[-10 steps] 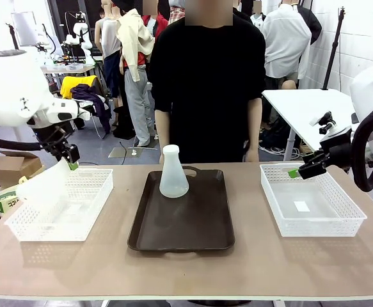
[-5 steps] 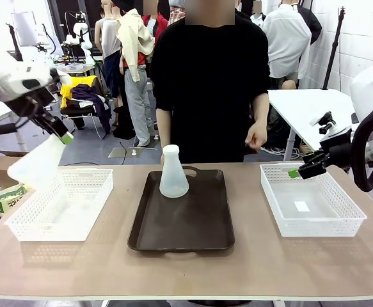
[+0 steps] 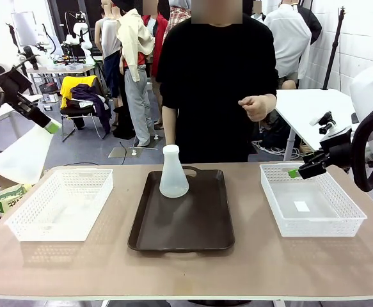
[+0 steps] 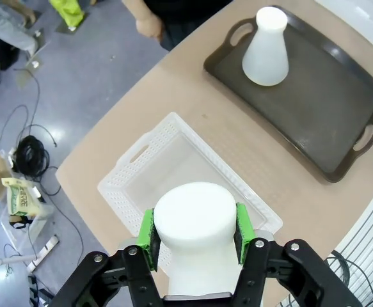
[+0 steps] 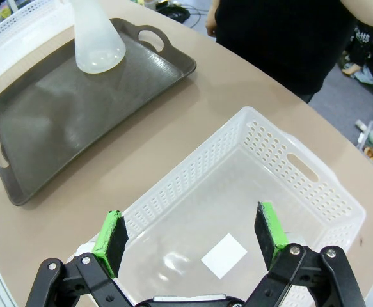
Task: Prepare the laboratory tools.
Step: Place the picked Big flask upright in the Handle tray as directed by the person.
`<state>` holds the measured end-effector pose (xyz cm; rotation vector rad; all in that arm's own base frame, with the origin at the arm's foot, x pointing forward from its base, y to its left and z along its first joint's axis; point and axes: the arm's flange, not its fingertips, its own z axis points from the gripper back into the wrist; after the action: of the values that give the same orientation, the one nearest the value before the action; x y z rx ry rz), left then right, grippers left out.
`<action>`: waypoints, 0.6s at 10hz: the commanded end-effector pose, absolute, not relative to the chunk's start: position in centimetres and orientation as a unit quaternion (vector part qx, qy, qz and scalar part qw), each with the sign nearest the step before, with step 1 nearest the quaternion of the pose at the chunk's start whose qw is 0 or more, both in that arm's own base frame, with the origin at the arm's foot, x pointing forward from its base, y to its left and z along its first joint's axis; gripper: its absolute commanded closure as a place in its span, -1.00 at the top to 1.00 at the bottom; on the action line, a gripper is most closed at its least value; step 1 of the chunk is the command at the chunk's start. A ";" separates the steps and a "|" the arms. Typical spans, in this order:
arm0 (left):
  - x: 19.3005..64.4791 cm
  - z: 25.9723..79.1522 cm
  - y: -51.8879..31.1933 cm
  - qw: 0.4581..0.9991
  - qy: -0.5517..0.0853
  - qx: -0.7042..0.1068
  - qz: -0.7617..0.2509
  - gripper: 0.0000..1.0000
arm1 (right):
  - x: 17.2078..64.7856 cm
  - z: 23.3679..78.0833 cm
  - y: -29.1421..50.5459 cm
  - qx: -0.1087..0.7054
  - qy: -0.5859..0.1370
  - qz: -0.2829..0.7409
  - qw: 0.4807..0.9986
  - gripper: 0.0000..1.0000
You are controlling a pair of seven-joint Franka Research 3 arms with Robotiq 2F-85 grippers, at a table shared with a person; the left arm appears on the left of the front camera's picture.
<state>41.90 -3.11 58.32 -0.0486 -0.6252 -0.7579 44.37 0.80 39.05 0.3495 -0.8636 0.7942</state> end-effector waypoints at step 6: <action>41.9 58.3 -3.1 0.881 -0.300 -0.023 -0.364 -1.00 | 44.3 39.0 0.7 0.163 -0.402 0.375 0.819 1.00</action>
<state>42.01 -3.19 58.17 -0.0554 -0.6212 -0.7615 44.37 0.80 39.05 0.3495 -0.8636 0.7942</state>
